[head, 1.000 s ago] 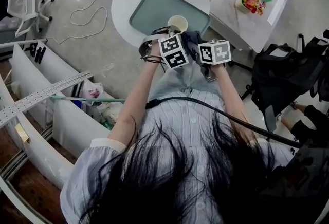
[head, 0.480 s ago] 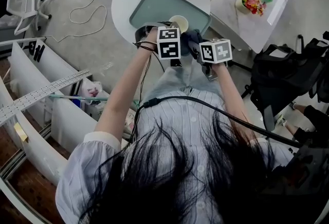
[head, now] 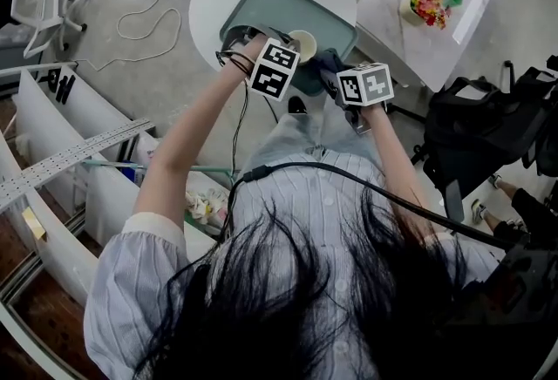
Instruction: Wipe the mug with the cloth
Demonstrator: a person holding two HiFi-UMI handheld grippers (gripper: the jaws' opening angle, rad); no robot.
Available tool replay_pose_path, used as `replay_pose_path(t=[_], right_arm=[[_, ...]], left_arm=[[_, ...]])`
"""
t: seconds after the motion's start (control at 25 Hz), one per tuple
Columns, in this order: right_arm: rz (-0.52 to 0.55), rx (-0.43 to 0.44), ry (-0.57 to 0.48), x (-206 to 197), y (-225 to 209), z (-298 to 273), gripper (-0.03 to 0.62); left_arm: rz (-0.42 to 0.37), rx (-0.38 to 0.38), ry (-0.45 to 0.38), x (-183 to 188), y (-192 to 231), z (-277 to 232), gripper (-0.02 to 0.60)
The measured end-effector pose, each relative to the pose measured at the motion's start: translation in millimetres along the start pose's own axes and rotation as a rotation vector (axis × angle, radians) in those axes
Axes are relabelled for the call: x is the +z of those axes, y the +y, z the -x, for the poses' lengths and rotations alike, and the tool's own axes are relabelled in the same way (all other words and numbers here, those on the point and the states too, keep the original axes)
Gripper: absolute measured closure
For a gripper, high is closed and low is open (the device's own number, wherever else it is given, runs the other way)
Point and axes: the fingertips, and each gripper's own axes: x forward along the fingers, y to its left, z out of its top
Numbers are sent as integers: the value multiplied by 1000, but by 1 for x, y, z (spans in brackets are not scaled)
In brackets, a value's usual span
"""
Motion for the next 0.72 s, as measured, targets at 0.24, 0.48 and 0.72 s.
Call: replay_pose_path(t=[0.24, 0.48, 0.72], right_arm=[[18, -23, 12, 3, -8, 2, 500], [8, -27, 10, 2, -9, 3, 500], [-3, -31, -1, 0, -9, 2, 500]], left_arm=[[-147, -64, 42, -8, -6, 2, 548], [58, -27, -58, 3, -3, 6, 543], [367, 126, -107, 12, 8, 19, 531]])
